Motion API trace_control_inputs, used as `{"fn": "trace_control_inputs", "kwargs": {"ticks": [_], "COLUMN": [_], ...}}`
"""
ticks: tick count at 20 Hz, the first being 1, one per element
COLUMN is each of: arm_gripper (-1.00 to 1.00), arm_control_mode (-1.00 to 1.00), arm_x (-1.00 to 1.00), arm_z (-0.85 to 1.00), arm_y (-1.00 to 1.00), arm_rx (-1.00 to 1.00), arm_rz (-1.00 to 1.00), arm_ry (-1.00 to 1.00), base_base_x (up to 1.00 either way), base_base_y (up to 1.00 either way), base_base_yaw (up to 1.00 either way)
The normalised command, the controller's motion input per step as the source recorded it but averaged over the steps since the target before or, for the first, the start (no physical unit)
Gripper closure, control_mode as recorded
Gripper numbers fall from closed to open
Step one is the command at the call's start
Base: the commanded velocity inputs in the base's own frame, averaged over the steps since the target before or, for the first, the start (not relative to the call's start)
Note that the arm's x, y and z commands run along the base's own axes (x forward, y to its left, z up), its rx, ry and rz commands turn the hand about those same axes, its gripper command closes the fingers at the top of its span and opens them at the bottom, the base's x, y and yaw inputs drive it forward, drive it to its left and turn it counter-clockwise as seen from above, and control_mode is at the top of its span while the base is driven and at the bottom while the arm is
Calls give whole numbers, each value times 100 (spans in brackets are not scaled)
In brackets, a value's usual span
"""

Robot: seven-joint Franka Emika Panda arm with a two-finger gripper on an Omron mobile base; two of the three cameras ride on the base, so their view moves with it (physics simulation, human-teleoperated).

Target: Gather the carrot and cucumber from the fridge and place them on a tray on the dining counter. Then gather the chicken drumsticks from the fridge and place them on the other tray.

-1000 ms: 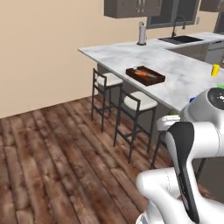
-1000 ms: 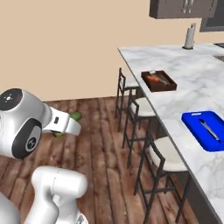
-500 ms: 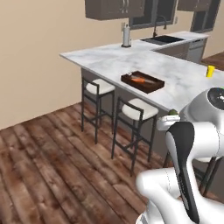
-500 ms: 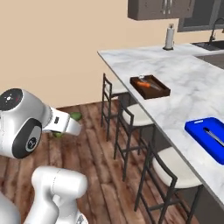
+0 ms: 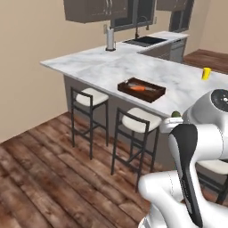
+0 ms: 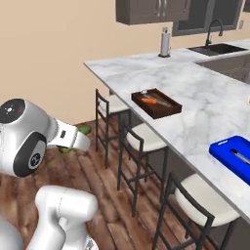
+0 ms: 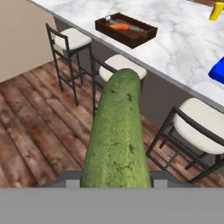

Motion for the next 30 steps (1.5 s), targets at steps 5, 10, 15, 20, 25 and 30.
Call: {"fn": "trace_control_inputs", "kwargs": {"ticks": [5, 10, 15, 20, 25, 30], "arm_gripper": [100, 100, 100, 100, 100, 100], "arm_control_mode": [100, 100, 100, 100, 100, 100], "arm_x": [0, 0, 0, 0, 0, 0], "arm_z": [0, 0, 0, 0, 0, 0], "arm_y": [0, 0, 0, 0, 0, 0], "arm_rx": [0, 0, 0, 0, 0, 0], "arm_rz": [0, 0, 0, 0, 0, 0], "arm_ry": [0, 0, 0, 0, 0, 0], "base_base_x": [42, 35, 38, 35, 29, 30], "base_base_y": [52, 52, 51, 49, 46, 44], "base_base_yaw": [-33, -32, -32, -31, -30, -30]}}
